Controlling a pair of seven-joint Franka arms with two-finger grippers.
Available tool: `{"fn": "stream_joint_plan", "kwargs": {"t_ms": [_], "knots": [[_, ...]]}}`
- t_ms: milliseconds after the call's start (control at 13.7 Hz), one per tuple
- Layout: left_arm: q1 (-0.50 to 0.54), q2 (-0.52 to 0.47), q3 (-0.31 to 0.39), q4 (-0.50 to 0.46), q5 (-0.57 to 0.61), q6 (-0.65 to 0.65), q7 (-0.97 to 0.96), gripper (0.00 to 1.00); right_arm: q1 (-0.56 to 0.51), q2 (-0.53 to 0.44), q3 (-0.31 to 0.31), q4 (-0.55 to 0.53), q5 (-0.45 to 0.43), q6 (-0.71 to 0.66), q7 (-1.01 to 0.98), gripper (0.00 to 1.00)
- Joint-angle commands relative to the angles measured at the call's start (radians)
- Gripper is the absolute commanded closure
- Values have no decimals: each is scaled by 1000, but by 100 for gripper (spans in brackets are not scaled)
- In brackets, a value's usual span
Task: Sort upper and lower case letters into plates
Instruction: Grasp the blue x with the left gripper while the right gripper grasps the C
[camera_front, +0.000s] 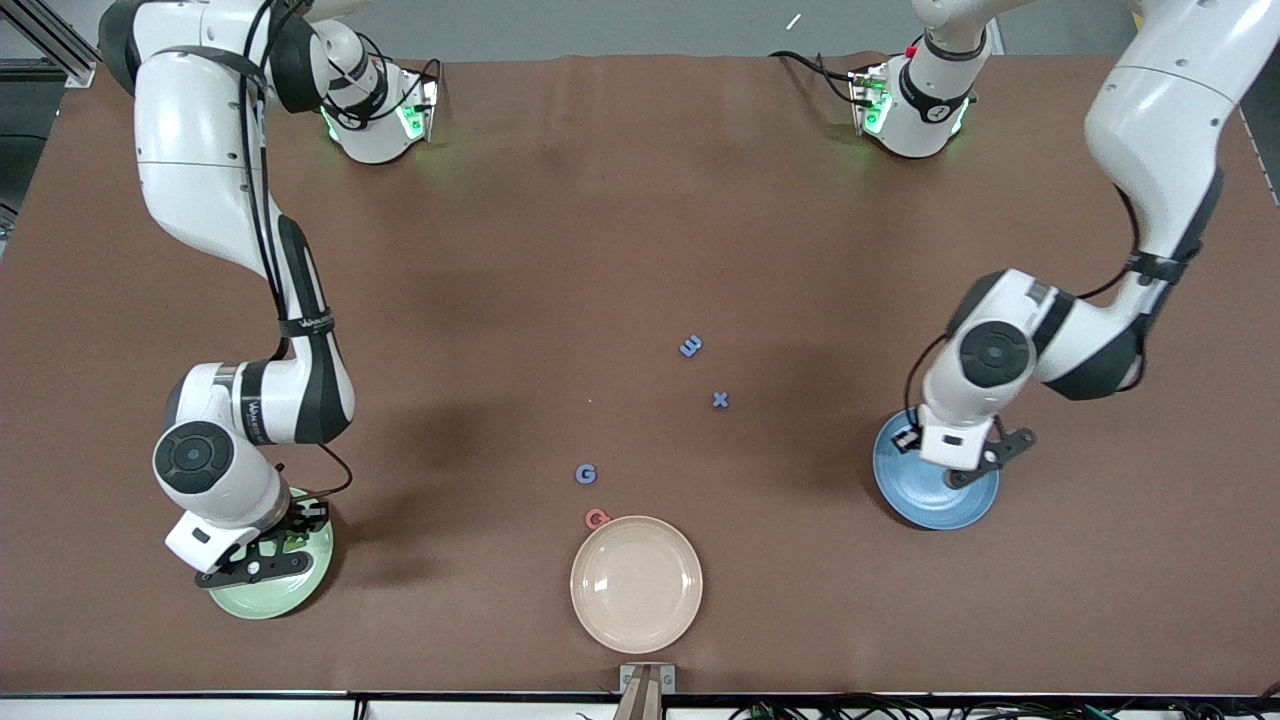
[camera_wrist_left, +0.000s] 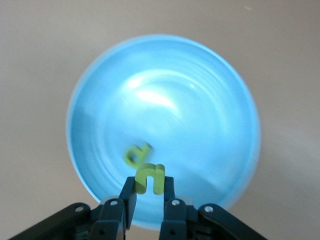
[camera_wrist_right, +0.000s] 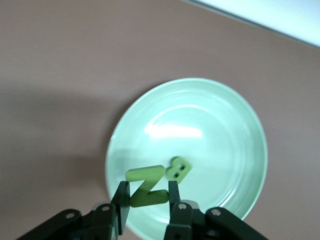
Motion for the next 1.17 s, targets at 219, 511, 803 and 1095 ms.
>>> {"fn": "stream_joint_plan", "kwargs": {"t_ms": [219,511,803,1095], "knots": [[2,65,-25,14,-4,-10,65,0,15,-9,24,-17,16,24,43,0],[-101,67,-100,4,-86,-10,-71,0,150,-8,33,-16,221,-3,361,0],[-335,99,-63,63,-83,14,-179,6,333,-3,27,-11,230,26,609,0],[-469,162,1,119,-75,88,-86,27,431,30,28,-16,229,188,615,0]]}}
